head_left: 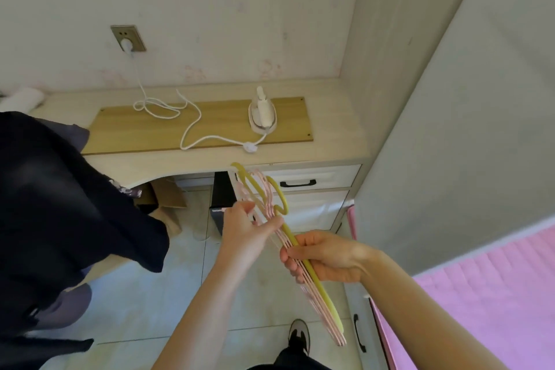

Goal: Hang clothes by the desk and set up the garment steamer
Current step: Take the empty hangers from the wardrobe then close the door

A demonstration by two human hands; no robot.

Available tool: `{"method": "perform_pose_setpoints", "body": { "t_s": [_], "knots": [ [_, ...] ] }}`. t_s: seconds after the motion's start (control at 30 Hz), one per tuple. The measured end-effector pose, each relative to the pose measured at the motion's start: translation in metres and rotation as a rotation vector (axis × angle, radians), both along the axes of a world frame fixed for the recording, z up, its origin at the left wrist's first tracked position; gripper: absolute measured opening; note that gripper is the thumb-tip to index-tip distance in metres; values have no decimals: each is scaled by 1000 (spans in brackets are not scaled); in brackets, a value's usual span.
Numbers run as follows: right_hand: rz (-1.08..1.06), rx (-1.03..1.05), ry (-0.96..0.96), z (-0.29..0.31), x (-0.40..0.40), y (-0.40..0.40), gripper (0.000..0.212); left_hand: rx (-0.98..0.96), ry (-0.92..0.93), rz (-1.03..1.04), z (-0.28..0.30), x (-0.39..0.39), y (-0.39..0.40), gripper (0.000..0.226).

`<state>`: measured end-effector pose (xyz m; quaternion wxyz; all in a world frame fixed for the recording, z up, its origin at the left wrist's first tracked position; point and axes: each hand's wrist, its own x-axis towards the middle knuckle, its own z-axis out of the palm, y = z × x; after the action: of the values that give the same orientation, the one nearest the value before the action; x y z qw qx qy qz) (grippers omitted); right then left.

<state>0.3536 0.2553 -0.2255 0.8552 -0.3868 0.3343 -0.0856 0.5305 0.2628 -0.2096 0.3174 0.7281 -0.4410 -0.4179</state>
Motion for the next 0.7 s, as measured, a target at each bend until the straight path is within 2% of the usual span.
{"method": "perform_pose_setpoints", "body": {
  "t_s": [0.07,0.13,0.27,0.43,0.5,0.57,0.7],
  "knots": [
    [4,-24,18,0,-7,-18,14,-139,-95,-31,9,-11,-15,61],
    [-1,-37,29,0,-14,-33,14,-220,-103,-116,21,-21,-29,56],
    [-32,-22,15,-3,-27,-56,14,-246,76,-279,43,-40,-51,56],
    [-89,-5,21,-7,-38,-84,14,-234,343,-266,53,-51,-90,19],
    [-132,11,27,-7,-40,-96,17,-204,435,-275,56,-55,-107,12],
    [-194,43,16,-7,-41,-109,22,-183,510,-302,60,-58,-125,15],
    [-326,80,1,-3,-41,-141,30,-173,519,-444,65,-59,-164,24]
  ]
}}
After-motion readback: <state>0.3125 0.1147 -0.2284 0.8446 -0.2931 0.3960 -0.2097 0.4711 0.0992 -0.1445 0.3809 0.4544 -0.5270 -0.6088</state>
